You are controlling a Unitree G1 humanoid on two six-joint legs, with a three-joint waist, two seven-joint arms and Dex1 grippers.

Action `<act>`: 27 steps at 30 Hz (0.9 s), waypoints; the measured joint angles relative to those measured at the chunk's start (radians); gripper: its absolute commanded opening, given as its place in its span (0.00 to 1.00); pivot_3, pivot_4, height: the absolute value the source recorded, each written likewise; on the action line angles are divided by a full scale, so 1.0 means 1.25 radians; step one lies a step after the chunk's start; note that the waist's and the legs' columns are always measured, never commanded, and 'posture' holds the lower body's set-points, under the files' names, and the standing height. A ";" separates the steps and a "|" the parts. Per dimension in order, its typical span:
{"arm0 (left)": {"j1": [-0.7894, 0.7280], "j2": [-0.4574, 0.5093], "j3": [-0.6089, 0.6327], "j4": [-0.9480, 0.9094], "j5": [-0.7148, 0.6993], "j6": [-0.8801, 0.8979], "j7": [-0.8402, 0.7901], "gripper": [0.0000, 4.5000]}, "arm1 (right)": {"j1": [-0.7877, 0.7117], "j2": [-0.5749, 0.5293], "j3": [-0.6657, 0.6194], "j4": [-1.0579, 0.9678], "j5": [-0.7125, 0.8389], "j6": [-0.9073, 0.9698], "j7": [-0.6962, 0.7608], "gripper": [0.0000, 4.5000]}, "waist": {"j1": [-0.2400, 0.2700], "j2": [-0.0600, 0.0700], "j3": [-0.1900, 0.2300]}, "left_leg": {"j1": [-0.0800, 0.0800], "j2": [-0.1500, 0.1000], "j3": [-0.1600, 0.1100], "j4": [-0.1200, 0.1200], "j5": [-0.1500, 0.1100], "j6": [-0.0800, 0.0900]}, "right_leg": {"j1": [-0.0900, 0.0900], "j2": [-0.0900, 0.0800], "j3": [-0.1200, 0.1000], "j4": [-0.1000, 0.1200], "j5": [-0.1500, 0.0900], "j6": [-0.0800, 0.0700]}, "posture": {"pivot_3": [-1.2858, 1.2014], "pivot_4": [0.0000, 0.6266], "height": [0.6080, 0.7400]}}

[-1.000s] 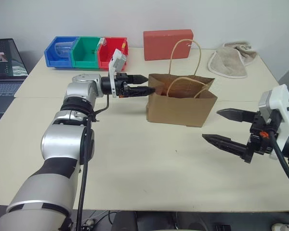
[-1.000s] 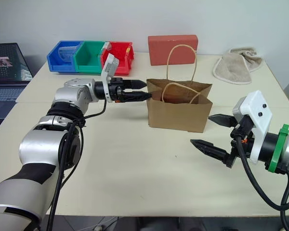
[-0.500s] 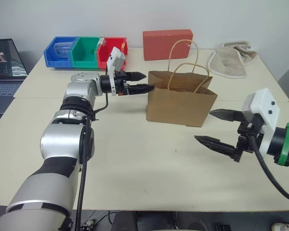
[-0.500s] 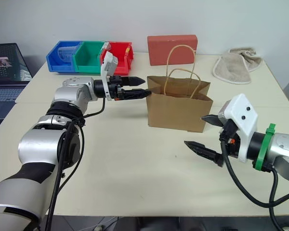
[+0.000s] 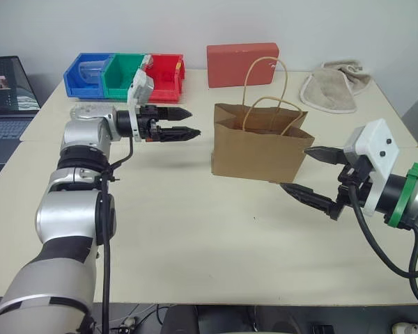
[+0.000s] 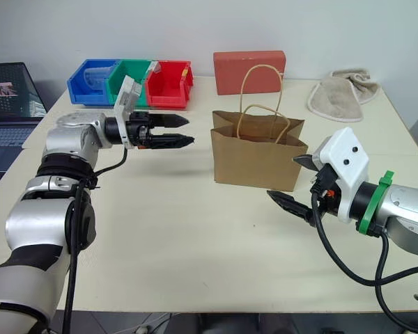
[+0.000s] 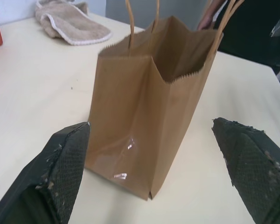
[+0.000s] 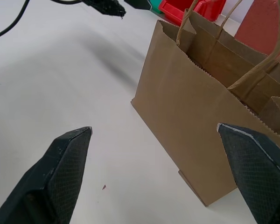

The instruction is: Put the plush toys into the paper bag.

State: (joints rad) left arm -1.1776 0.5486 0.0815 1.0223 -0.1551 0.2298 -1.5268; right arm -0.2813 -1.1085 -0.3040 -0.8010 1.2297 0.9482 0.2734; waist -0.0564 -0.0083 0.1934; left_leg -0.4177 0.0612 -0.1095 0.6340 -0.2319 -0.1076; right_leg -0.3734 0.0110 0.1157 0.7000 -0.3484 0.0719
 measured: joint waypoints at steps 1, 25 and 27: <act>0.010 -0.009 -0.003 -0.008 0.000 0.002 0.008 0.99 | 0.001 -0.002 -0.003 -0.002 0.008 0.000 0.006 1.00 | 0.001 0.000 0.000 | 0.000 0.000 0.000 0.000 0.000 0.000 | 0.000 0.000 0.000 0.000 0.000 0.000 | 0.52 0.24 1.00; 0.215 -0.128 -0.029 -0.406 -0.082 0.214 0.223 0.01 | 0.052 -0.026 -0.038 -0.037 0.074 -0.003 -0.031 1.00 | 0.001 0.000 0.000 | 0.001 0.000 -0.001 0.009 -0.001 0.003 | 0.000 0.000 0.001 0.011 0.000 0.000 | 0.52 0.24 1.00; 0.238 -0.132 -0.033 -0.469 -0.095 0.263 0.256 0.01 | 0.052 -0.026 -0.038 -0.037 0.073 -0.003 -0.030 1.00 | 0.002 0.000 0.000 | 0.001 0.000 -0.001 0.009 -0.001 0.003 | 0.000 0.001 0.001 0.011 0.000 0.000 | 0.52 0.24 1.00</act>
State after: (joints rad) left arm -0.8805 0.3836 0.0398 0.4364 -0.2741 0.5580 -1.2071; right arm -0.2157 -1.1414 -0.3518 -0.8469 1.3214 0.9441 0.2361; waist -0.0543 -0.0085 0.1934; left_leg -0.4162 0.0607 -0.1101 0.6454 -0.2328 -0.1040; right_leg -0.3728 0.0117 0.1170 0.7134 -0.3484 0.0720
